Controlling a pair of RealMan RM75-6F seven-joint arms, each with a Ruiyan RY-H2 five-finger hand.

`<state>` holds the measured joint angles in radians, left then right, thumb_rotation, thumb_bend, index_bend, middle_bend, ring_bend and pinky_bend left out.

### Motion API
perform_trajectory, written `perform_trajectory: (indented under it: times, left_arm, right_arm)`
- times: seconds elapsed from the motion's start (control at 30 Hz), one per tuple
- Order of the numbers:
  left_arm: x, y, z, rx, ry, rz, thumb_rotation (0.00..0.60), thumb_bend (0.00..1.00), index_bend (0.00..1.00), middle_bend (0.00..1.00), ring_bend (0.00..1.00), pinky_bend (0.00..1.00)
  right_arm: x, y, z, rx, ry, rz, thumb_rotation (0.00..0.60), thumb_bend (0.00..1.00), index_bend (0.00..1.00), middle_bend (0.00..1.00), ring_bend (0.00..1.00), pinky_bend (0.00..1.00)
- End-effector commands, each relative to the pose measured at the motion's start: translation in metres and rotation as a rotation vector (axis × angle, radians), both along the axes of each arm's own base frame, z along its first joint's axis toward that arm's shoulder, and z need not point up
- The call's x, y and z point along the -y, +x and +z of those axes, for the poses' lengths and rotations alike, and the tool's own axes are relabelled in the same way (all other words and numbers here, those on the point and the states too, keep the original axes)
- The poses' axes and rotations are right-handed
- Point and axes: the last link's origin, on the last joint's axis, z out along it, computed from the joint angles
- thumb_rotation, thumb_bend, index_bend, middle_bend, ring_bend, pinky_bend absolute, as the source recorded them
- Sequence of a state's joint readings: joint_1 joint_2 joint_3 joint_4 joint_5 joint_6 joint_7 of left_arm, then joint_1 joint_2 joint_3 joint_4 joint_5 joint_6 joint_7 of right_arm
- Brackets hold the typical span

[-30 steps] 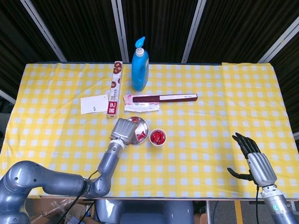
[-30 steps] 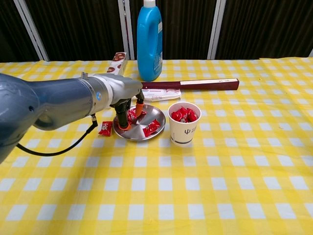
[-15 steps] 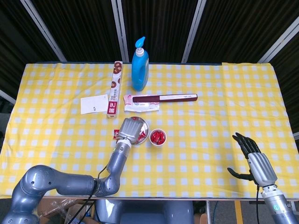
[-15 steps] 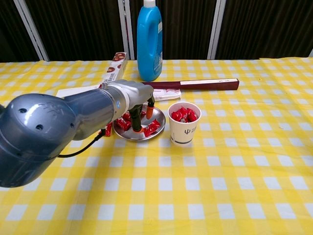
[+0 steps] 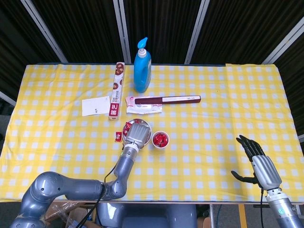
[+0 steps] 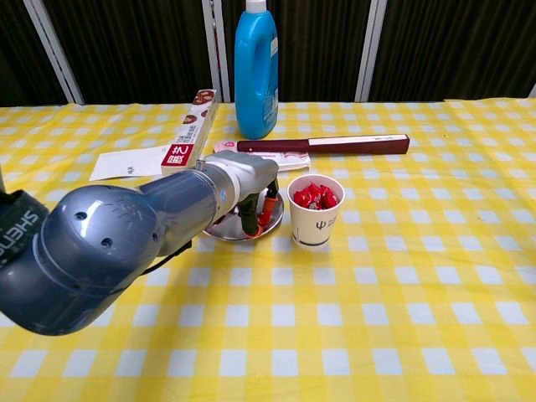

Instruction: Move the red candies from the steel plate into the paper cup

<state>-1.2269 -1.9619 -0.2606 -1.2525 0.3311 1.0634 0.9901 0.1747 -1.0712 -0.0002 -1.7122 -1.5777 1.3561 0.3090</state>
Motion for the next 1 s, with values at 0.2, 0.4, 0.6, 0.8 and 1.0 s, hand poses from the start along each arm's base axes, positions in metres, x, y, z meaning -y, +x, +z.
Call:
perform_trajectory:
  times: [0.2, 0.4, 0.6, 0.8, 1.0]
  left_arm:
    - [-0.002, -0.003, 0.011, 0.011, 0.021, -0.006, 0.6, 0.46, 0.56, 0.83, 0.9, 0.97]
    - [-0.006, 0.005, 0.04, 0.071, 0.064, -0.026, 0.6, 0.46, 0.56, 0.83, 0.9, 0.97]
    - [-0.001, 0.031, 0.068, 0.159, 0.076, -0.099, 0.6, 0.46, 0.55, 0.83, 0.9, 0.97]
    - [0.011, 0.051, 0.07, 0.197, 0.042, -0.17, 0.6, 0.43, 0.55, 0.82, 0.9, 0.97]
    - [0.02, 0.062, 0.052, 0.196, 0.003, -0.184, 0.6, 0.41, 0.55, 0.82, 0.9, 0.97]
  right_arm:
    - [0.0, 0.0, 0.0, -0.002, -0.001, 0.001, 0.6, 0.28, 0.0, 0.0, 0.0, 0.0]
    - [0.0, 0.001, -0.001, -0.004, -0.002, 0.001, 0.6, 0.28, 0.0, 0.0, 0.0, 0.0]
    - [0.0, 0.001, -0.001, -0.004, -0.004, 0.0, 0.6, 0.28, 0.0, 0.0, 0.0, 0.0]
    - [0.0, 0.0, -0.001, -0.015, -0.009, 0.001, 0.6, 0.28, 0.0, 0.0, 0.0, 0.0]
    - [0.0, 0.0, -0.001, -0.015, -0.013, 0.001, 0.6, 0.28, 0.0, 0.0, 0.0, 0.0]
